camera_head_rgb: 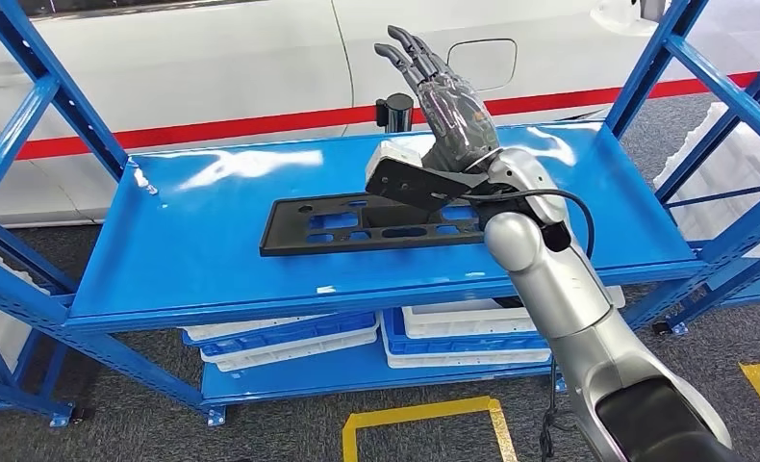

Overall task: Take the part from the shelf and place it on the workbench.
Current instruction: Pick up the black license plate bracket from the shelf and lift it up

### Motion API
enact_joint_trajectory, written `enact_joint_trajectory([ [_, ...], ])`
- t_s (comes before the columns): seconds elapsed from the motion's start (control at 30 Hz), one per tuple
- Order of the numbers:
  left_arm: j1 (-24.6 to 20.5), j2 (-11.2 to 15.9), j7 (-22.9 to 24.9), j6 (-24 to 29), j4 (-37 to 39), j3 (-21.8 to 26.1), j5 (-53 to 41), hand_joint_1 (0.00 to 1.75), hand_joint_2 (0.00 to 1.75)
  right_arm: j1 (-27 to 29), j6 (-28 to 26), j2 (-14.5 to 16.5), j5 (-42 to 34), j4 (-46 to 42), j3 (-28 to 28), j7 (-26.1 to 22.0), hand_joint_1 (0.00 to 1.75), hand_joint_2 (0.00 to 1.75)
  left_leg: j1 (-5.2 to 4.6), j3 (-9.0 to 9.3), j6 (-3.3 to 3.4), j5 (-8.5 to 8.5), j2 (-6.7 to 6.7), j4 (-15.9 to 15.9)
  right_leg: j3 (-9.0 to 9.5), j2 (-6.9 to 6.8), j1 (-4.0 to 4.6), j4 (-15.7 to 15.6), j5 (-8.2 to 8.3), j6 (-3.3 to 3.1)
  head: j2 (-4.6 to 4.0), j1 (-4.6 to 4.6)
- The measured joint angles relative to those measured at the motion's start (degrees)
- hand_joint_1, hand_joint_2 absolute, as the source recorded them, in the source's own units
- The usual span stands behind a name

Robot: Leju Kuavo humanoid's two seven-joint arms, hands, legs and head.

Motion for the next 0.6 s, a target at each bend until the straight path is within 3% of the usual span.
enact_joint_trajectory([
  [0.13,0.4,-0.1,0.1,1.1,0.0,-0.1,0.4,0.00,0.00,6.3,0.0,-2.8,1.3,-6.3,0.6,0.7,0.00,1.75,-0.44,1.48,1.61,-0.34,-0.40,-1.7,0.70,-0.28,0.18,-0.6,-0.51,1.39,0.00,0.04],
  [0.2,0.4,-0.3,0.4,1.3,0.0,-0.4,0.0,0.00,0.00,11.1,-0.9,-4.6,3.7,-10.0,1.5,1.9,0.00,1.75,-0.52,2.24,2.07,-0.38,-0.62,-2.2,0.68,-0.37,0.42,-0.2,-0.37,1.64,0.00,0.24],
  [0.27,0.2,-0.8,0.9,1.4,0.0,-0.8,-0.4,0.00,0.00,16.4,-2.1,-5.6,6.7,-13.0,2.9,3.5,0.00,1.75,-0.99,2.74,2.16,-0.86,-0.83,-2.1,1.18,-0.47,0.53,-0.7,-0.39,1.00,0.00,0.44],
  [0.33,0.2,-1.0,1.4,1.6,-0.1,-1.3,-0.5,0.00,0.00,21.7,-3.0,-5.9,9.5,-15.1,4.8,5.1,0.00,1.75,-1.31,2.92,2.37,-1.28,-0.91,-2.0,2.12,-0.56,0.38,-1.8,-0.70,0.91,0.00,0.52],
  [0.4,0.1,-1.2,1.8,1.7,0.0,-1.5,-0.5,0.00,0.00,25.8,-3.3,-5.7,11.3,-16.1,6.8,6.1,0.00,1.75,-1.39,2.92,2.57,-1.42,-0.91,-1.9,2.30,-0.55,0.27,-1.9,-0.60,1.36,0.00,0.54],
  [0.6,0.1,-1.3,2.4,2.2,-0.1,-1.8,0.0,0.00,0.00,31.3,-1.8,-5.0,13.0,-15.9,11.2,7.2,0.00,1.75,-1.46,2.89,2.72,-1.54,-0.89,-1.9,2.24,-0.54,0.19,-2.1,-0.61,1.37,0.00,0.54],
])
